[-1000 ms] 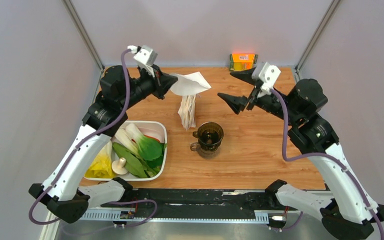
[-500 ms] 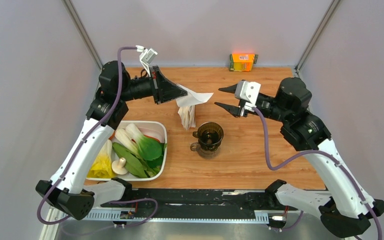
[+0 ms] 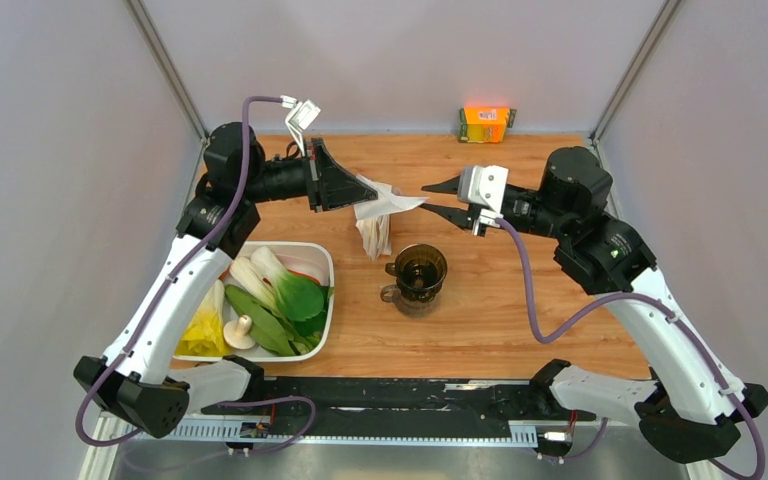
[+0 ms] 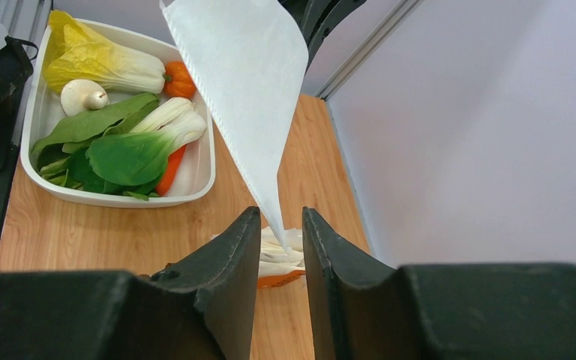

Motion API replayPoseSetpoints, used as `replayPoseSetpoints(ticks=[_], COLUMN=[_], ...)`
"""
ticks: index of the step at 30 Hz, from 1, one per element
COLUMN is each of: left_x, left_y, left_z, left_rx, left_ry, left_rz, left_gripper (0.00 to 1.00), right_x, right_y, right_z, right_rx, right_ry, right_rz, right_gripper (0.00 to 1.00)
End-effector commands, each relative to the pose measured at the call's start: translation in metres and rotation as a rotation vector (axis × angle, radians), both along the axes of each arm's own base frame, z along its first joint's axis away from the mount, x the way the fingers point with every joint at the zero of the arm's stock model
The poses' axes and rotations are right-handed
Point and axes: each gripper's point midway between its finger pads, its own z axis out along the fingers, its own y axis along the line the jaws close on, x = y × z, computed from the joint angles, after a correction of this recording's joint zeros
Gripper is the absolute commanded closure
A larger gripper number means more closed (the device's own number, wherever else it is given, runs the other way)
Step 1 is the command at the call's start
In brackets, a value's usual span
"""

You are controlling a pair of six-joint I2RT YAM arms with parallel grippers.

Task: Place the coffee filter in the dripper

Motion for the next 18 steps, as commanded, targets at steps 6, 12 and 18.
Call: replayPoseSetpoints(ticks=[6, 12, 18], left_x=[0.001, -0.007, -0.008], left_y=[-0.001, -0.002, -0.007], left_z=[-0.006, -0.004, 0.002], left_rx=[0.01, -0.004, -0.058], left_ry=[0.023, -0.001, -0.013], left_rz=[-0.008, -0.051, -0.07], left_gripper=[1.0, 0.69, 0.51], right_x=[-0.008, -0.011, -0.017], right_y=[0.006, 0.007, 0.008], right_z=[0.016, 0.011, 0.007], right_rx=[0.004, -0.012, -0.014], right_ry=[-0.072, -0.075, -0.052], right_rz=[0.049, 0.063, 0.097], right_gripper=[0.94, 1.0, 1.0])
